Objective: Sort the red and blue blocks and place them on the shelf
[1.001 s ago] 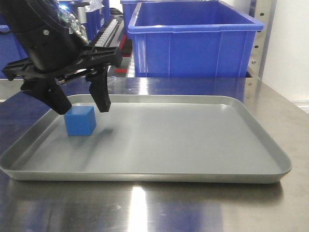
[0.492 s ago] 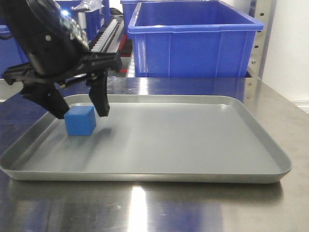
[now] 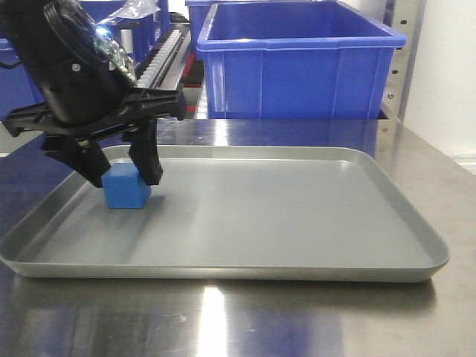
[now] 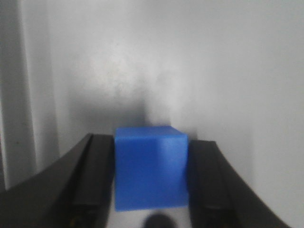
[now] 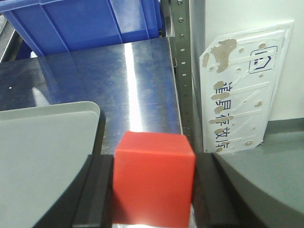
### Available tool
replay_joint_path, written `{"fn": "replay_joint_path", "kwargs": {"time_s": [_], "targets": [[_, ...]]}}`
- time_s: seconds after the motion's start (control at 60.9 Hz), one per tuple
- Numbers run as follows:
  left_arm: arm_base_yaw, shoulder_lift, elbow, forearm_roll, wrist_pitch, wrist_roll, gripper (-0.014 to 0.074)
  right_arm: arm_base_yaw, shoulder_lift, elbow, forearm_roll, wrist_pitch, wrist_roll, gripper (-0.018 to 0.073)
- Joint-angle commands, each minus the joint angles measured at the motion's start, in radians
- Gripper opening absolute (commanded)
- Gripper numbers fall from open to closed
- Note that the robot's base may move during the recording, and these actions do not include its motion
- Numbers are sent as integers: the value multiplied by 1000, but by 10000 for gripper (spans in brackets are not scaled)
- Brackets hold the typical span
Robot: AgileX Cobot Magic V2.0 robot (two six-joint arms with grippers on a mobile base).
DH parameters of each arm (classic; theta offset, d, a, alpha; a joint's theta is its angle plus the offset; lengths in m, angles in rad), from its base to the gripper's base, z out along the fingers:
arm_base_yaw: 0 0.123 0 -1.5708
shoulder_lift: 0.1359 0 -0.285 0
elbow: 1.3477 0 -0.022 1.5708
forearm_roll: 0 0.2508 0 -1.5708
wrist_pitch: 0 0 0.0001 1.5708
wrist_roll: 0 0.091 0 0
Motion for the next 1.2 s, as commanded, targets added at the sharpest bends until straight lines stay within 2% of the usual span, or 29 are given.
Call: {"fn": "replay_joint_path", "kwargs": {"time_s": [0.0, 0.066, 0.345, 0.657, 0.788, 0.985, 1.182], "targets": [[-6, -42, -30, -7, -3, -11, 109, -7, 1, -29, -9, -89, -3, 57], [-4, -44, -30, -7, 9, -11, 136, -7, 1, -29, -9, -89, -3, 57], [40, -159, -30, 14, 26, -11, 135, -7, 1, -29, -9, -89, -3, 57], [130, -427, 14, 144, 21, -3, 134, -7, 1, -29, -9, -89, -3, 57], [179, -558, 121, 174, -15, -3, 134, -7, 1, -29, -9, -89, -3, 57], [280, -841, 384, 176, -122, -3, 134, -7, 1, -29, -9, -89, -3, 57], [325, -1066, 554, 181, -140, -3, 134, -7, 1, -29, -9, -89, -3, 57]]}}
